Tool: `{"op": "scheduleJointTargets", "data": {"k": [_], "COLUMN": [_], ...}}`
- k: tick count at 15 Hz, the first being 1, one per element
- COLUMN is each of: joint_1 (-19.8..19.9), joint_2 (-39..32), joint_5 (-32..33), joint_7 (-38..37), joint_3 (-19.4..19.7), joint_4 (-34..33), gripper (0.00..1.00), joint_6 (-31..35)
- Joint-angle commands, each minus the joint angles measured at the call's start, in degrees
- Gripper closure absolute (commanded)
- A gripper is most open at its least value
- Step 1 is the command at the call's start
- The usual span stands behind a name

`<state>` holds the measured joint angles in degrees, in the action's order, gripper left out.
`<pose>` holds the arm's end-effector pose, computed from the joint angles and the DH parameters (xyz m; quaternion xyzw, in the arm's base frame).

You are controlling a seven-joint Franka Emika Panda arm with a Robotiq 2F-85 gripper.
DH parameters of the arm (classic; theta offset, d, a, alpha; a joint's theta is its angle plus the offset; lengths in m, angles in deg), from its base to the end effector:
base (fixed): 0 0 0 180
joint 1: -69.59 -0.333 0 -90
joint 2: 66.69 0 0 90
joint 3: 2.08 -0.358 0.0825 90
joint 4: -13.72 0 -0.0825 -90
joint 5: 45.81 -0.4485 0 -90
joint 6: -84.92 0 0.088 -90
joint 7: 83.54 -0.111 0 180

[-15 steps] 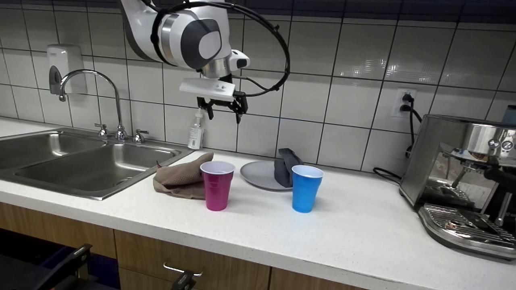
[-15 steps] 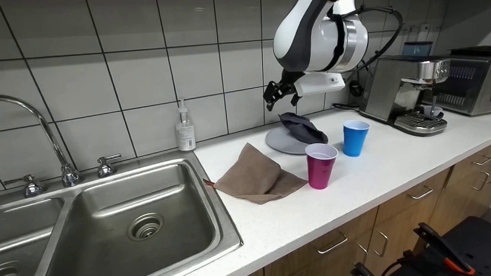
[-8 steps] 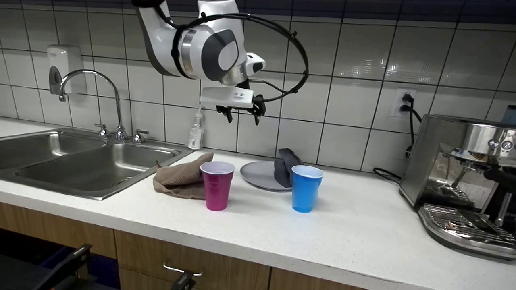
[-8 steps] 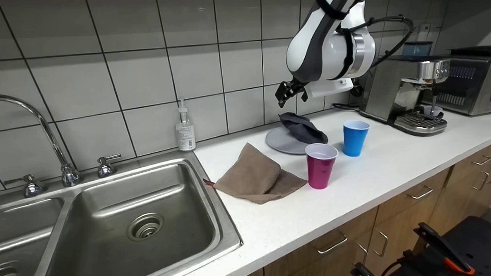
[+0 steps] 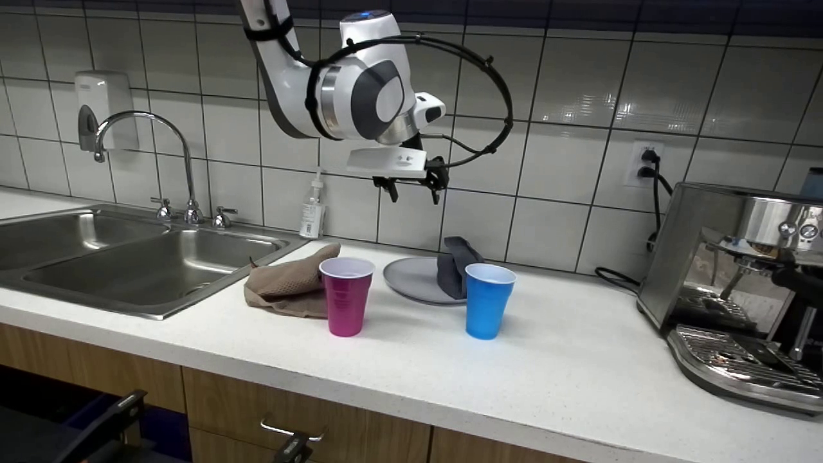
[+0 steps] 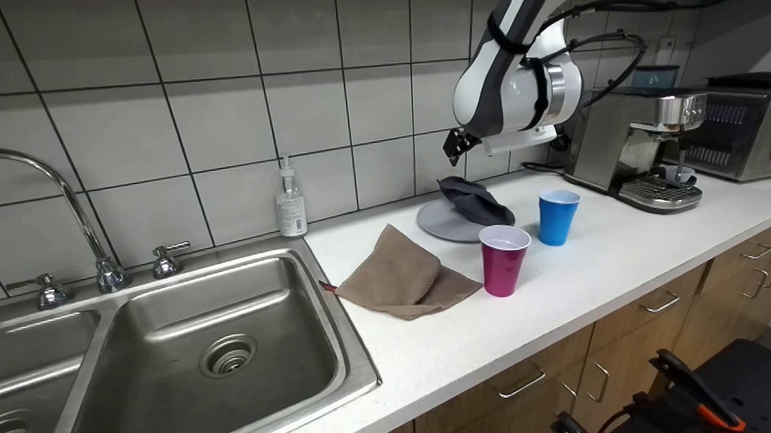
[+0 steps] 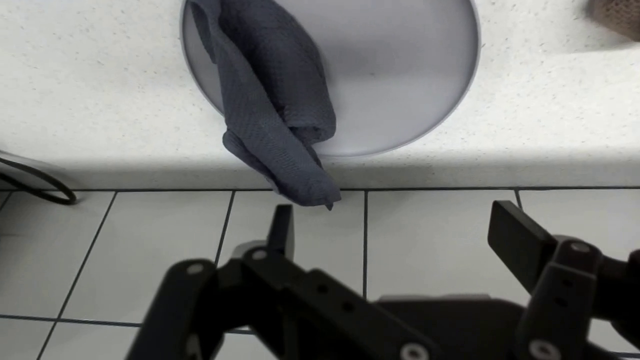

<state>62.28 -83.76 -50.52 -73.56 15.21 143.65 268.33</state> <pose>0.6243 -0.1134 0.2914 0.9468 -0.0198 0.3100 0.0836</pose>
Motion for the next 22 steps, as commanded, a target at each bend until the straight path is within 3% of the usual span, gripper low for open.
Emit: {"op": "scheduleJointTargets", "data": {"k": [1,5,11,16,17,22], "joint_1": [-6.8,-11.6,-13.7,-12.4,-9.2,-5.6], "joint_2": [-4.2,-7.7,-11.3,-13.4,-13.1,-15.2], "joint_5": [-0.2,-0.6,-1.6,-2.4,2.7,6.2], "joint_7": [-4.0,-7.3,-12.5,-15.7,-19.9,-24.1], "joint_3": [7.1,12.2,15.3,15.2,12.6,10.8], "joint_4": [-5.2,-8.6,-12.7,-16.1,-16.7,-20.5], "gripper": [0.00,0.00,0.00,0.00,0.00,0.00], "joint_6": [-2.8,-4.7,-9.7,-15.4,-15.8,-18.2]}}
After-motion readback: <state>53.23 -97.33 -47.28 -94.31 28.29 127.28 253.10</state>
